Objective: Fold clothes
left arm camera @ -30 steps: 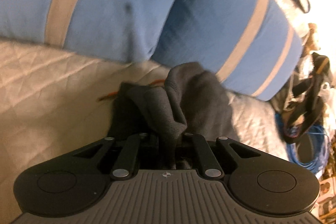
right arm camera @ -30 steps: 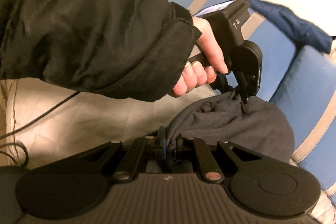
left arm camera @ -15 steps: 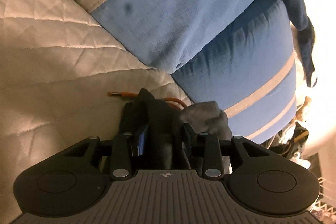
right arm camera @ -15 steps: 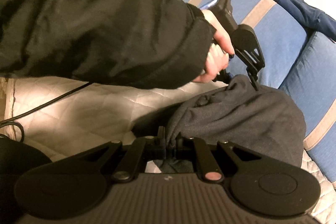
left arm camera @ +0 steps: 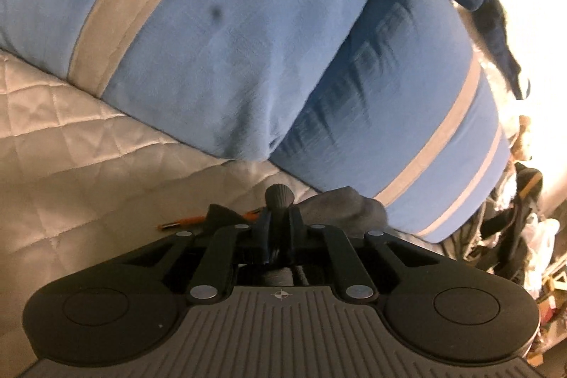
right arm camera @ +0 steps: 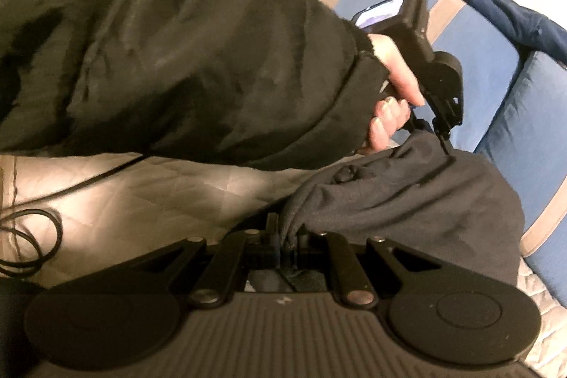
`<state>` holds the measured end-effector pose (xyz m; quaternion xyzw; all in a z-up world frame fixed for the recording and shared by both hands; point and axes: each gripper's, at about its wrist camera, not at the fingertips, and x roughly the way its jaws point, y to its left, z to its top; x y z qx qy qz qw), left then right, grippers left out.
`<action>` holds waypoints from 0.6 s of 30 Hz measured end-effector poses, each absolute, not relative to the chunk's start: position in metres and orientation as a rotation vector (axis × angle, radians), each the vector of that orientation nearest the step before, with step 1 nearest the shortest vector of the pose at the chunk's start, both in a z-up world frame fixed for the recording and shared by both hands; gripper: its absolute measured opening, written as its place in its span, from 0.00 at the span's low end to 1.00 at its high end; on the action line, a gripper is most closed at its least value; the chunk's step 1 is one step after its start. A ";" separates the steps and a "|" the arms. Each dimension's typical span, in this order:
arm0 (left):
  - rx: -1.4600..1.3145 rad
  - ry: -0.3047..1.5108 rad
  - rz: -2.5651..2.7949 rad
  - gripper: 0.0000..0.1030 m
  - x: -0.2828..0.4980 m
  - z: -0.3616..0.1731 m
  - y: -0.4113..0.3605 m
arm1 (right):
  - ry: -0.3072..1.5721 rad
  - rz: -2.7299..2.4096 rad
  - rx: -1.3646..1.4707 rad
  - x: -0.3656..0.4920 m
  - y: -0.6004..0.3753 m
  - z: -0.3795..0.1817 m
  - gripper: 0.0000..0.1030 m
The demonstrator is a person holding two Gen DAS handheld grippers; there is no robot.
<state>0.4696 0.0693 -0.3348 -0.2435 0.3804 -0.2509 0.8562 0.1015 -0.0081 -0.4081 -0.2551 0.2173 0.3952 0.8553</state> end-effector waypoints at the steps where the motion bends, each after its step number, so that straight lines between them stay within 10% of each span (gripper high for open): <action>1: -0.512 0.799 -0.521 0.10 0.470 -0.336 0.070 | 0.464 0.832 -0.531 0.103 -0.007 -0.409 0.08; 12: -0.545 0.775 -0.377 0.47 0.454 -0.312 0.103 | 0.492 0.863 -0.497 0.107 0.000 -0.408 0.24; 13: -0.525 0.771 -0.374 0.52 0.450 -0.306 0.105 | 0.474 0.873 -0.496 0.105 0.000 -0.407 0.50; 16: -0.465 0.768 -0.366 0.59 0.435 -0.293 0.111 | 0.427 0.906 -0.457 0.099 -0.009 -0.394 0.85; 18: -0.413 0.771 -0.356 0.62 0.423 -0.287 0.114 | 0.396 0.927 -0.422 0.095 -0.017 -0.383 0.90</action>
